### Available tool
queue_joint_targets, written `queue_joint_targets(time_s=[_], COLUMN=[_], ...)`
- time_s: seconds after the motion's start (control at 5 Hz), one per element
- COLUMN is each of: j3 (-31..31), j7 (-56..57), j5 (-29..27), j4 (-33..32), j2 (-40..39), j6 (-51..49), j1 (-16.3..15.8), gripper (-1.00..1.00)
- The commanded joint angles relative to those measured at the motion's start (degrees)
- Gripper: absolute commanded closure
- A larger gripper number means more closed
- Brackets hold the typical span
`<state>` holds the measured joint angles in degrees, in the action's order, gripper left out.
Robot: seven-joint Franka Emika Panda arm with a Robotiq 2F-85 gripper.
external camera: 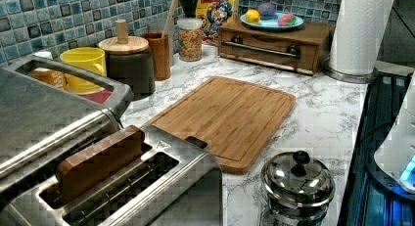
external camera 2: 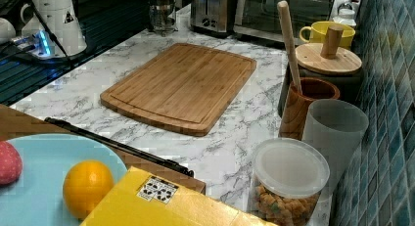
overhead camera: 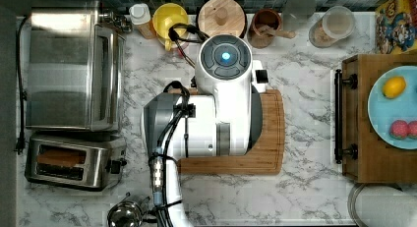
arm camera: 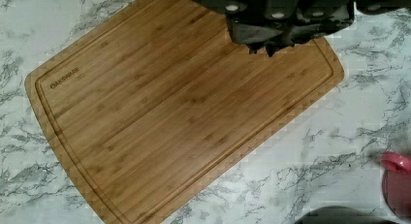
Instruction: Turn on the toaster.
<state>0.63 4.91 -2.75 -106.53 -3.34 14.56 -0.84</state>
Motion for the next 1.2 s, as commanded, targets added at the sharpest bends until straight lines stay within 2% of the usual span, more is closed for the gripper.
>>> queue_joint_targets(time_s=[0.2, 0.4, 0.8, 1.0, 1.2], j3=[0.93, 1.3, 6.02, 7.94, 10.52], j7=[5.25, 9.05, 15.57, 16.7, 17.85], j5=[-0.81, -1.88, -4.66, -4.12, -4.2], j4=[-2.78, -4.34, -5.88, -8.1, -9.07], j2=[0.95, 1.74, 1.72, 2.35, 2.12], j6=[1.58, 3.4, 6.61, 9.54, 10.55], j1=[0.05, -2.5, -5.68, -7.64, -7.56], gripper=[1.0, 1.0, 1.0, 1.0, 1.0])
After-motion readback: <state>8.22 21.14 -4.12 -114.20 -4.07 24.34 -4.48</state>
